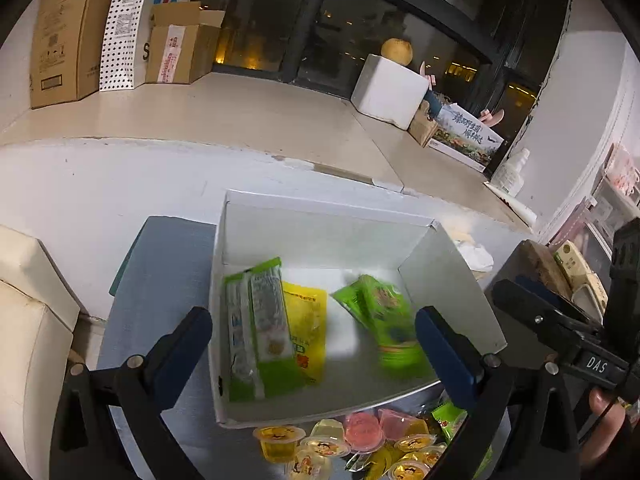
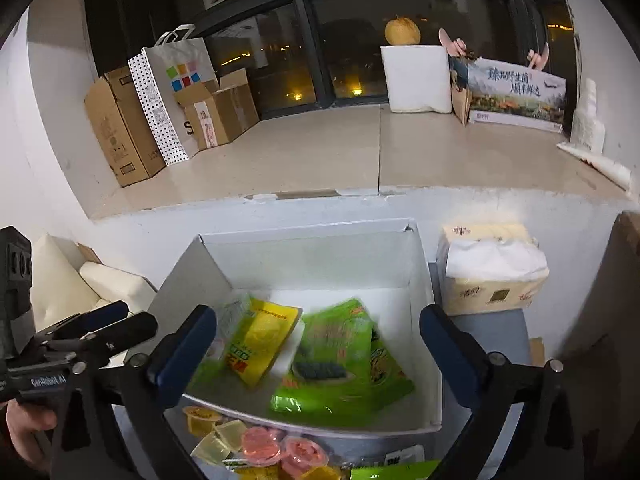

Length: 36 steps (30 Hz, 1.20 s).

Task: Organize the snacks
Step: 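Drop the striped packet into the box with the left gripper while the right drops its seaweed packet, then grasp a green seaweed packet with the right gripper while the left grasps another seaweed packet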

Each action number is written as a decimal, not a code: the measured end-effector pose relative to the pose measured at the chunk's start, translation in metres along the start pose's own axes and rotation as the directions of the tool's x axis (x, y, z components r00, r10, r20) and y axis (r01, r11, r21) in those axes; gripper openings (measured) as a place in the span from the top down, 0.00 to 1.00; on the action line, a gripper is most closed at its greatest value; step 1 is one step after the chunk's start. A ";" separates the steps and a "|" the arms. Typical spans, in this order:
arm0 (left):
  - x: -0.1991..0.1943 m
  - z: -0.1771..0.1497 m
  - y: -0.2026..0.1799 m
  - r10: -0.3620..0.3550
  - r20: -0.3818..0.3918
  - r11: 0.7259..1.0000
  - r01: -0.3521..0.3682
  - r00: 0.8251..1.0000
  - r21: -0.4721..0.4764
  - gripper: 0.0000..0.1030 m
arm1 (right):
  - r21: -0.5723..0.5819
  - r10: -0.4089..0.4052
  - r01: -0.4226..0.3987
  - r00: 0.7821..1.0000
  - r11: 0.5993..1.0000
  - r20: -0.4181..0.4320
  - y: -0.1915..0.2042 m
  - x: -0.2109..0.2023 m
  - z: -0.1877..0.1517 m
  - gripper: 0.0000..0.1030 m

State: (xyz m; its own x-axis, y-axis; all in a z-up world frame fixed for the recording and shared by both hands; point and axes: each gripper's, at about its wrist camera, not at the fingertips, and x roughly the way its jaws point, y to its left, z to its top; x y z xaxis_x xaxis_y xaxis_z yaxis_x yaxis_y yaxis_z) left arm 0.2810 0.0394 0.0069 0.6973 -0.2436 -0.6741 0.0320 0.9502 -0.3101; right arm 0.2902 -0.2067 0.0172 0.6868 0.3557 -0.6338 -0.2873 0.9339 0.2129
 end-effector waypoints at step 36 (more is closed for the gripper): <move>-0.117 -0.230 -0.039 0.016 -0.013 0.994 -0.015 1.000 0.106 0.00 | -0.092 -0.106 0.098 0.990 0.991 -0.095 -0.018 -0.099 -0.205 0.00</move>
State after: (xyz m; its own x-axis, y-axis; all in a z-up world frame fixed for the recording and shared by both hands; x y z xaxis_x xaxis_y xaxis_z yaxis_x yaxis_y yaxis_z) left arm 0.0339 -0.0137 -0.0566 0.6880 -0.2305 -0.6881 0.0970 0.9689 -0.2276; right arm 0.0906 -0.2665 -0.0761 0.6468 0.2493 -0.7208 -0.2789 0.9569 0.0807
